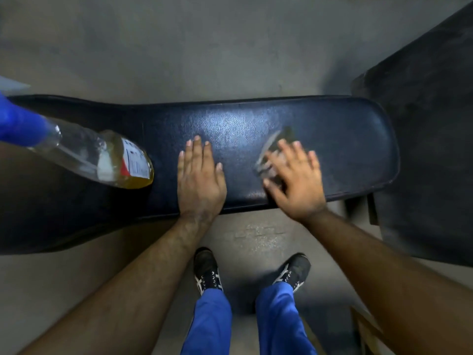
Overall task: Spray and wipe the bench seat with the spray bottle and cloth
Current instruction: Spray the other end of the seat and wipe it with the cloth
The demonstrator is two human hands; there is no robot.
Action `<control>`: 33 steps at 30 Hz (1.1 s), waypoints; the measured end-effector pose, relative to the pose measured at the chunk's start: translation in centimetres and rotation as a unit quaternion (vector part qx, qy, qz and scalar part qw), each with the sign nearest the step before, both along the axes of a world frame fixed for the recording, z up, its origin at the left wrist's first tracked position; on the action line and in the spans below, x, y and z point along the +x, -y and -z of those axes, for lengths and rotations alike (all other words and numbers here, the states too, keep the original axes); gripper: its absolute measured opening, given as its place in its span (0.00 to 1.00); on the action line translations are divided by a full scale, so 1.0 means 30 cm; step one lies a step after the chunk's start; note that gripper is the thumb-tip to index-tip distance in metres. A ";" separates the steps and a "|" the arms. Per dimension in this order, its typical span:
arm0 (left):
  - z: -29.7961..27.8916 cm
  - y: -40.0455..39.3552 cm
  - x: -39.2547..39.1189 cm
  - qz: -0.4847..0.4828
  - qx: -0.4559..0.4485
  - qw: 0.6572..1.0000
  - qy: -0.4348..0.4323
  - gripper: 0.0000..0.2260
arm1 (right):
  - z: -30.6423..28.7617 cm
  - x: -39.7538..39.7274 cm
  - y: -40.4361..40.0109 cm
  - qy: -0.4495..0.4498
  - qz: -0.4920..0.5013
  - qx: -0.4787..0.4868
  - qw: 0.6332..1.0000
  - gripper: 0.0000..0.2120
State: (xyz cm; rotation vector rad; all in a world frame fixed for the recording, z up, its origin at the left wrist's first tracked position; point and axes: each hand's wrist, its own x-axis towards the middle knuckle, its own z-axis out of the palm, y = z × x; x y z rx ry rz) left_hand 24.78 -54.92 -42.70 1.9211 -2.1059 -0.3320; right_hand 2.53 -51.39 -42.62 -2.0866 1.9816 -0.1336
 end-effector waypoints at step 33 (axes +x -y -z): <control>0.008 -0.031 0.150 0.001 -0.014 0.999 0.053 0.23 | -0.014 0.430 0.383 0.072 -0.138 -0.001 0.988 0.24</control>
